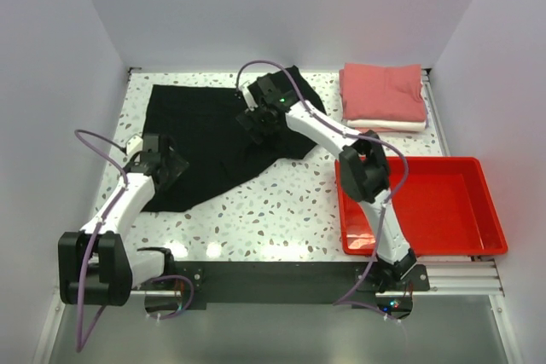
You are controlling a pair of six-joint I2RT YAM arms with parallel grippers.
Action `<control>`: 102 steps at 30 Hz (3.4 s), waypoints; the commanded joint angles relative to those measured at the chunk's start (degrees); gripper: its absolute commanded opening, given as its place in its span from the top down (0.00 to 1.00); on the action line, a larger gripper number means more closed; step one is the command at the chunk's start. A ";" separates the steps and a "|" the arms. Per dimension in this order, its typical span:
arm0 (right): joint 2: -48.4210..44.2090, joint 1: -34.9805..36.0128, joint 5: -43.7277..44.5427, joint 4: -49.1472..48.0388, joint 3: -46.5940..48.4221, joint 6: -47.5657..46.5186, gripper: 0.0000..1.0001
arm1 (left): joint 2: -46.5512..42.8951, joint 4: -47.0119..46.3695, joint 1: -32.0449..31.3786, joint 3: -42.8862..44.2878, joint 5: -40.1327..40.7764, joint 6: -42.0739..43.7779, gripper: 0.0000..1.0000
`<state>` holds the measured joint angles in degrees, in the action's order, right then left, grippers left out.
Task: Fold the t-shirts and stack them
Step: Flatten the tshirt out
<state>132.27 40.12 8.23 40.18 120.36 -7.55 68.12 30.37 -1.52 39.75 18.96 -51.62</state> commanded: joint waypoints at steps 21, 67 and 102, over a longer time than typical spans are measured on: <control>-19.87 0.31 -9.46 -31.74 -40.29 38.74 0.05 | 3.25 -8.13 6.35 -3.54 -2.35 2.75 0.00; -17.92 2.07 6.88 -18.66 -31.24 39.99 0.83 | 7.82 -11.83 8.73 -5.12 -5.07 5.21 0.00; -57.55 2.16 -4.17 1.29 -68.94 43.67 1.00 | 7.21 -9.72 9.96 -4.68 -4.11 5.47 0.00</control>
<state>78.65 42.00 6.74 36.07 52.12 34.54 75.37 20.40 7.57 34.87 13.78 -46.87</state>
